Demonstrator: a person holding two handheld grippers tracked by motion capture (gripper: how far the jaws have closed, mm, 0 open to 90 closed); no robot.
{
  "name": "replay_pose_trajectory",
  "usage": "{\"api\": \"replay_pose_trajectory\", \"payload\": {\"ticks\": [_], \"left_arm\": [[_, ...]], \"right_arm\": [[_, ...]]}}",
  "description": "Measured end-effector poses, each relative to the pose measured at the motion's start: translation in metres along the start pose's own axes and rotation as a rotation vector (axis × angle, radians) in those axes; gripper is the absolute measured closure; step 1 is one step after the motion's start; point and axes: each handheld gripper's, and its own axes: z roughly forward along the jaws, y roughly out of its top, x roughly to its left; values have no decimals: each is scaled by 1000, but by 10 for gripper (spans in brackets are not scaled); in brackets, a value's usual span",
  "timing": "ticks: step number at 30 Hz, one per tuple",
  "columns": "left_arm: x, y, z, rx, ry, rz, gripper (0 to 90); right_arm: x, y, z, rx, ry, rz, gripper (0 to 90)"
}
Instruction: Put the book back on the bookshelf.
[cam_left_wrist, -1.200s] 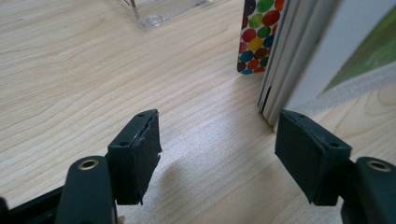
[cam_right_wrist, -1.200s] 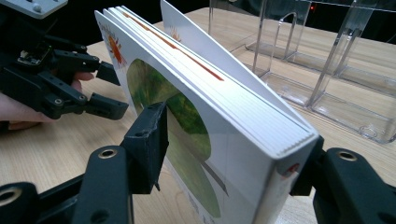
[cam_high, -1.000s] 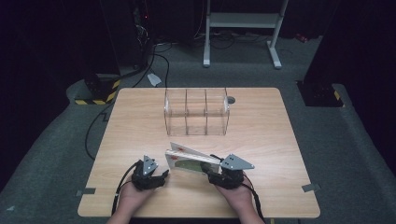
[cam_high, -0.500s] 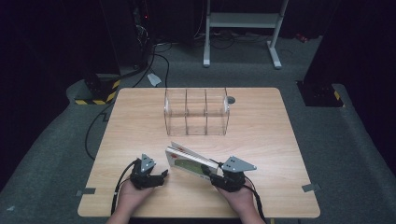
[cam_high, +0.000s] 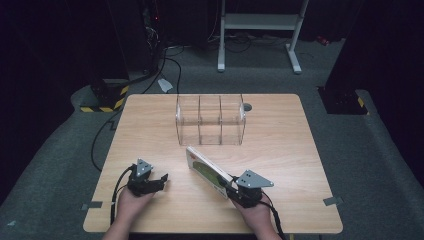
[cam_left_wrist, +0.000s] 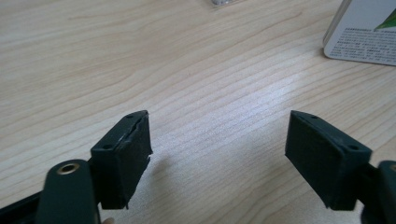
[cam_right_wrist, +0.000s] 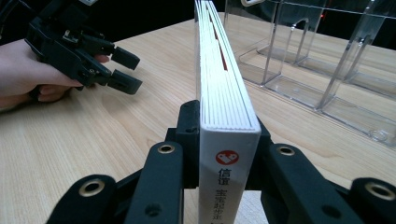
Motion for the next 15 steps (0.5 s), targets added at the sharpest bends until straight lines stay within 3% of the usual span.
{"api": "replay_pose_trajectory", "payload": {"ticks": [1,3,9,11,15], "left_arm": [[2,0,0,-2,15,3,224],[5,-1,1,10,6,-24,223],[8,-4,2,32,43,7,215],[10,-4,3,35,34,-23,216],[11,-4,3,34,32,-28,216]], "right_arm": [[1,0,-1,-1,-6,0,745],[2,1,-3,-10,-28,9,747],[-2,3,-15,-19,-114,7,748],[-7,2,-19,-24,-132,28,748],[-14,0,-27,-26,-157,47,747]]}}
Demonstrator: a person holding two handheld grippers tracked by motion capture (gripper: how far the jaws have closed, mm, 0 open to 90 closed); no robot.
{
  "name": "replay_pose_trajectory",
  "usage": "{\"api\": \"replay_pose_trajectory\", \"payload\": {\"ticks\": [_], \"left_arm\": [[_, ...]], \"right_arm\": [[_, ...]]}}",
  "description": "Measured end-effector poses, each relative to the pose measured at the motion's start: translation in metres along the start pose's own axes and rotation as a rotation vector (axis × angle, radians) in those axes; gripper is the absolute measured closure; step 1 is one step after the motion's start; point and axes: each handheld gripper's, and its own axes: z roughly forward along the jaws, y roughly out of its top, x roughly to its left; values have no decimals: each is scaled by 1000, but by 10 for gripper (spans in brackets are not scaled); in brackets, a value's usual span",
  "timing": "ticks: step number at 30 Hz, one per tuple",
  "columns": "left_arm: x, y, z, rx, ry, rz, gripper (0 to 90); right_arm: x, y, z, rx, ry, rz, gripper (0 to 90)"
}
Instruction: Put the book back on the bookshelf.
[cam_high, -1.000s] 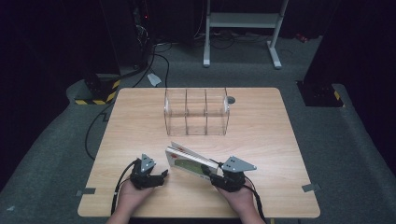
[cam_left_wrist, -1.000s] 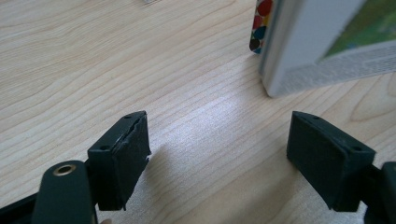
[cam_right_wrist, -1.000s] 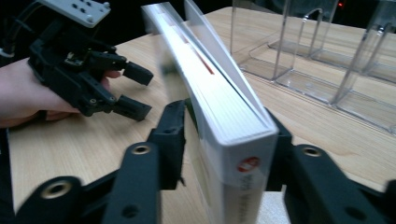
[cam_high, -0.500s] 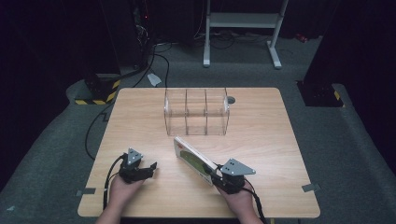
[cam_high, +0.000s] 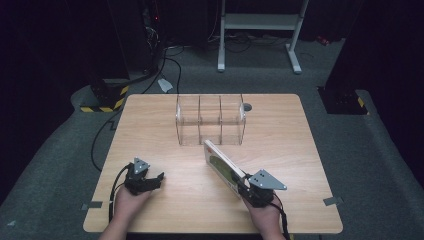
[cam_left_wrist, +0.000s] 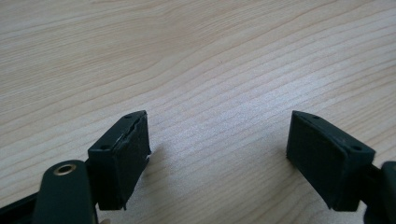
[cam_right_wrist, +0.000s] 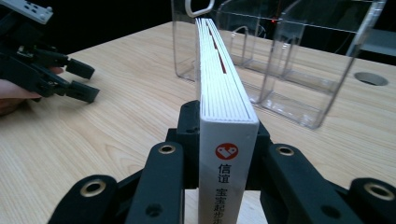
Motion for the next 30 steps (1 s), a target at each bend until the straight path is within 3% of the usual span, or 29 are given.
{"api": "replay_pose_trajectory", "payload": {"ticks": [5,14,30], "left_arm": [[4,-1,0,11,-18,-31,210],[4,-1,0,12,-21,-28,207],[4,-1,0,13,-31,-26,204]], "right_arm": [[-7,-2,-7,1,-19,13,746],[-16,-8,-12,11,-15,39,739],[-9,-10,-6,26,-7,13,701]]}}
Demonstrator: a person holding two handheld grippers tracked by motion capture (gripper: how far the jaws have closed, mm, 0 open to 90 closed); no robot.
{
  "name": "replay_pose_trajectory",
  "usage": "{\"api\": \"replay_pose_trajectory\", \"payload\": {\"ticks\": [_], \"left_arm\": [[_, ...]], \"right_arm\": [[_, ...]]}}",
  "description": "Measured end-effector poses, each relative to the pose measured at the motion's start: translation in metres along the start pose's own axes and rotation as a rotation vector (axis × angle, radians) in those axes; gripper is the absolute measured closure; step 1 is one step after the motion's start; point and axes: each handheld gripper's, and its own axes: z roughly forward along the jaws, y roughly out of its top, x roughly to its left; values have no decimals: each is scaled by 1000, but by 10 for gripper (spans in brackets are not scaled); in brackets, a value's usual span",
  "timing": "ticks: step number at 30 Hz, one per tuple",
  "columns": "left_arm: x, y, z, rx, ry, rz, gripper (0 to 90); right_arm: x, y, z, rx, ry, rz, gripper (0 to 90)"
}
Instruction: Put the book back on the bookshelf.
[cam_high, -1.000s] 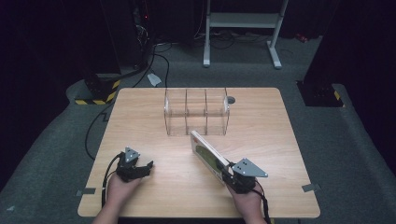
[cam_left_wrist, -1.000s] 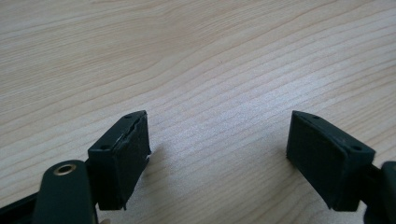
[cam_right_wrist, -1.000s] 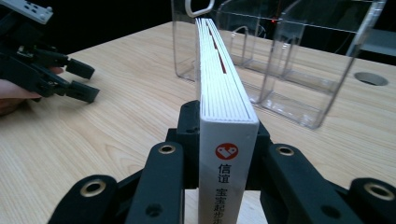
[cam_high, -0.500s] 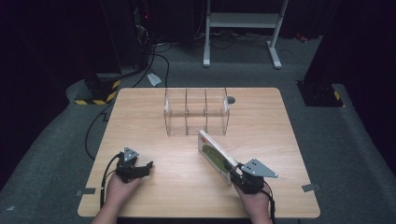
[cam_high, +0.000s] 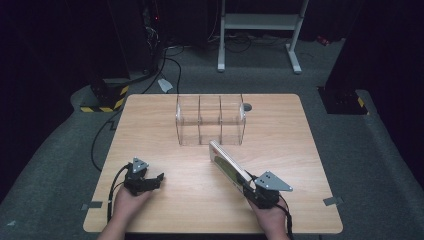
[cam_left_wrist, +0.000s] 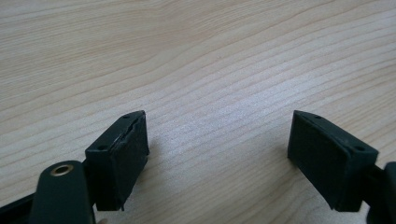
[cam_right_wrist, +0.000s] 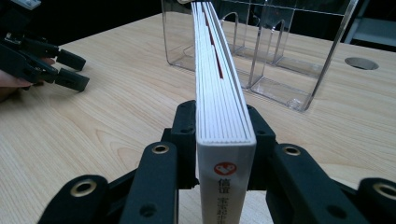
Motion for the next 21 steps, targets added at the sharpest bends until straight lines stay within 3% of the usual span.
{"api": "replay_pose_trajectory", "payload": {"ticks": [9,16,21], "left_arm": [[0,0,0,-1,-4,-1,202],[0,0,0,-2,-2,0,202],[0,0,0,1,-4,1,203]], "right_arm": [[-1,2,1,-10,17,25,624],[3,8,5,26,-13,57,579],[5,11,9,58,-28,72,653]]}}
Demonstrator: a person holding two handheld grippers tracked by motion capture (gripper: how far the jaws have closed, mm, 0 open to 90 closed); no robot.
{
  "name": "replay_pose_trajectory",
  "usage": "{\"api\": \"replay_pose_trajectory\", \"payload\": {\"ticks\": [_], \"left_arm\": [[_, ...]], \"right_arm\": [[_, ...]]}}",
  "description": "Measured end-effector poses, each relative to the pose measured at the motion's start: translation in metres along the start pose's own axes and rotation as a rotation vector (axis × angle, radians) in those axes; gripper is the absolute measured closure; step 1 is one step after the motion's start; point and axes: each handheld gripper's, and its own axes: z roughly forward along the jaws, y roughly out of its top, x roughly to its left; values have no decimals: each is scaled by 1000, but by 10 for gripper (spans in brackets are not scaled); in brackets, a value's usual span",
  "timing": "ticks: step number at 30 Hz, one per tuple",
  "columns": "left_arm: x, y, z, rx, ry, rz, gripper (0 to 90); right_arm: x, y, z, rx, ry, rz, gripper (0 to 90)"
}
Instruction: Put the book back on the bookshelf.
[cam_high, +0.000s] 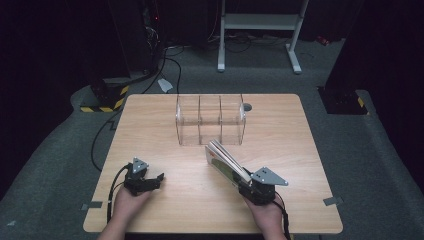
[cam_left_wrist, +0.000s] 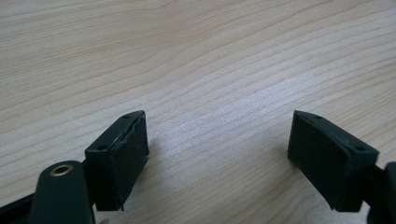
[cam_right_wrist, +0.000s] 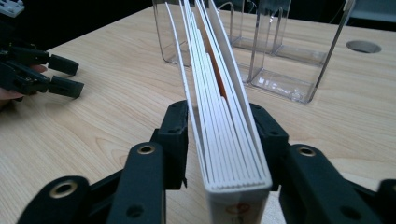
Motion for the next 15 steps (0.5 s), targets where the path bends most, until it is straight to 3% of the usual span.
{"api": "replay_pose_trajectory", "payload": {"ticks": [6,15], "left_arm": [[0,0,0,-1,0,3,206],[-1,0,0,-5,-3,-3,213]], "right_arm": [[2,0,1,-2,-36,-27,743],[11,4,1,-23,-102,-58,753]]}}
